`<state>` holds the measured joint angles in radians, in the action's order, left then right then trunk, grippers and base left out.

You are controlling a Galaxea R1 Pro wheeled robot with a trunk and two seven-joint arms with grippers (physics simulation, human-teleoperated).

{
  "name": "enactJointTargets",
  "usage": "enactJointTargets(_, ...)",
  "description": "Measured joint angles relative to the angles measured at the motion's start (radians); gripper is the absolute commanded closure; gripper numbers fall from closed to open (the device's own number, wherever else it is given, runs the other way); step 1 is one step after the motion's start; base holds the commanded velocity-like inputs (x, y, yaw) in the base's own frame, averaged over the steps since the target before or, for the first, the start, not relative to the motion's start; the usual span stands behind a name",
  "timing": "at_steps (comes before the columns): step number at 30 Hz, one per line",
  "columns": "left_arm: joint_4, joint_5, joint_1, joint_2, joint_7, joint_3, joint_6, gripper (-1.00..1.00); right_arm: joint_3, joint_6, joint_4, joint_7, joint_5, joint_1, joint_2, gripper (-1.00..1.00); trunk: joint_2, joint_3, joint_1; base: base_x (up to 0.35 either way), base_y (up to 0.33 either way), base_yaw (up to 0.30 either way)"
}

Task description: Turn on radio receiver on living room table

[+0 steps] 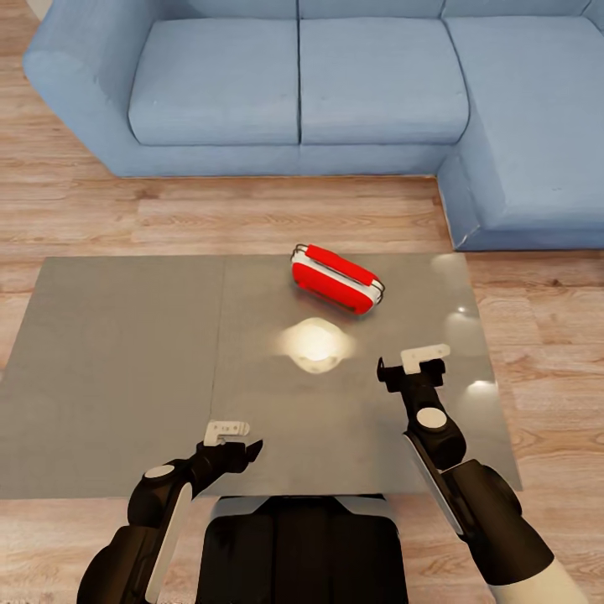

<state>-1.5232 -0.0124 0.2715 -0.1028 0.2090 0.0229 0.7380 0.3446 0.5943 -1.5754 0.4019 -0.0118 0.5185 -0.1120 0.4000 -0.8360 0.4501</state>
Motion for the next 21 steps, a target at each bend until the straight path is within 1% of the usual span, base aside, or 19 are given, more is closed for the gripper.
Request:
enactJointTargets(9,-0.002,-0.001,0.000,0.001,0.001,0.000,0.000,-1.00,-0.001,-0.005,0.000,0.000,0.001,0.000,0.002,-1.00,0.000,-0.014,0.000,0.000,0.000,0.079)
enactJointTargets(16,-0.004,-0.001,0.000,0.001,0.001,0.000,0.000,-1.00,-0.001,-0.004,0.000,0.004,0.000,0.000,0.005,-1.00,0.000,-0.016,0.000,0.000,0.000,0.015)
enactJointTargets(21,-0.005,-0.001,0.000,0.000,0.001,0.000,0.000,-1.00,-0.002,-0.004,0.000,0.026,0.000,0.000,0.013,-1.00,0.000,-0.016,0.000,0.000,0.000,0.001)
